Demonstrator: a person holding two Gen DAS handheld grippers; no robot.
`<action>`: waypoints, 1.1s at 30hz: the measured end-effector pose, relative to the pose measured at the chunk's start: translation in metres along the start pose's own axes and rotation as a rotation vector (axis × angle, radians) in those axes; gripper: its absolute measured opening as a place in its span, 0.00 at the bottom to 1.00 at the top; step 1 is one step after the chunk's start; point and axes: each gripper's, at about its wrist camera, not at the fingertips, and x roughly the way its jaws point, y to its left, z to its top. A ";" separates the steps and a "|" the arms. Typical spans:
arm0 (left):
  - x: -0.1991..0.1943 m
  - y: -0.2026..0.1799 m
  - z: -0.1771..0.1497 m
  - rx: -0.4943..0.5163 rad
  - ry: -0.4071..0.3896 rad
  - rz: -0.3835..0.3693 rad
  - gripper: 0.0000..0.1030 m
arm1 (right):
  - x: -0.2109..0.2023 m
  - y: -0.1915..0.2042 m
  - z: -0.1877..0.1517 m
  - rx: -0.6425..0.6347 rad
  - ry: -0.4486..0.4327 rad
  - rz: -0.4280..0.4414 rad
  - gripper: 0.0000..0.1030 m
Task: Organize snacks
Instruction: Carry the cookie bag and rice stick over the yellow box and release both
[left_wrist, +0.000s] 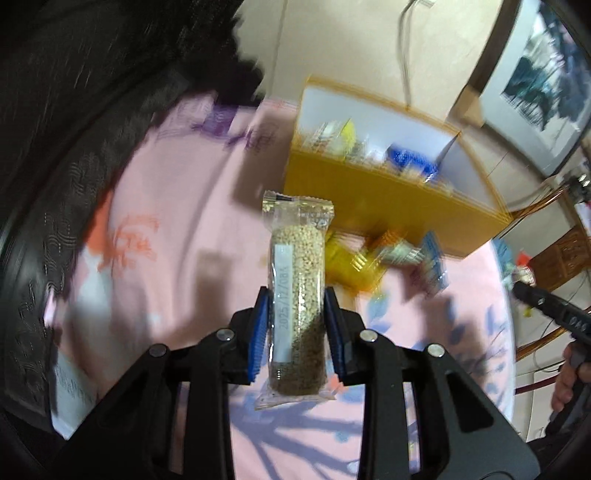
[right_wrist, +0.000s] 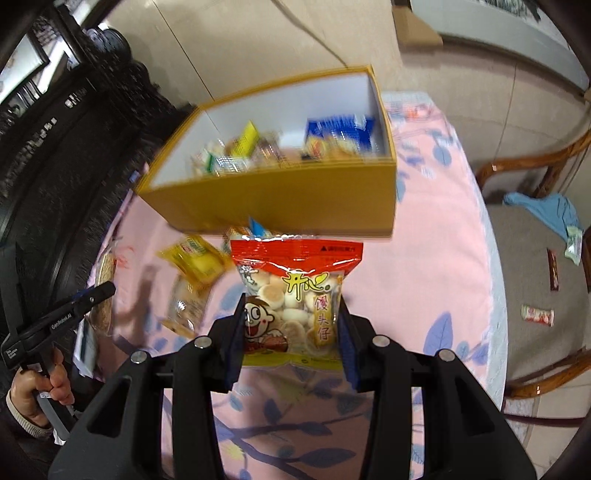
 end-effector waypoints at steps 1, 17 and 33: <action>-0.006 -0.006 0.010 0.011 -0.026 -0.012 0.28 | -0.005 0.002 0.007 -0.005 -0.020 0.003 0.42; -0.011 -0.078 0.149 0.109 -0.231 -0.124 0.28 | -0.025 0.016 0.124 -0.049 -0.236 0.014 0.42; 0.057 -0.106 0.194 0.111 -0.165 -0.038 0.78 | 0.021 0.013 0.176 -0.054 -0.192 -0.021 0.46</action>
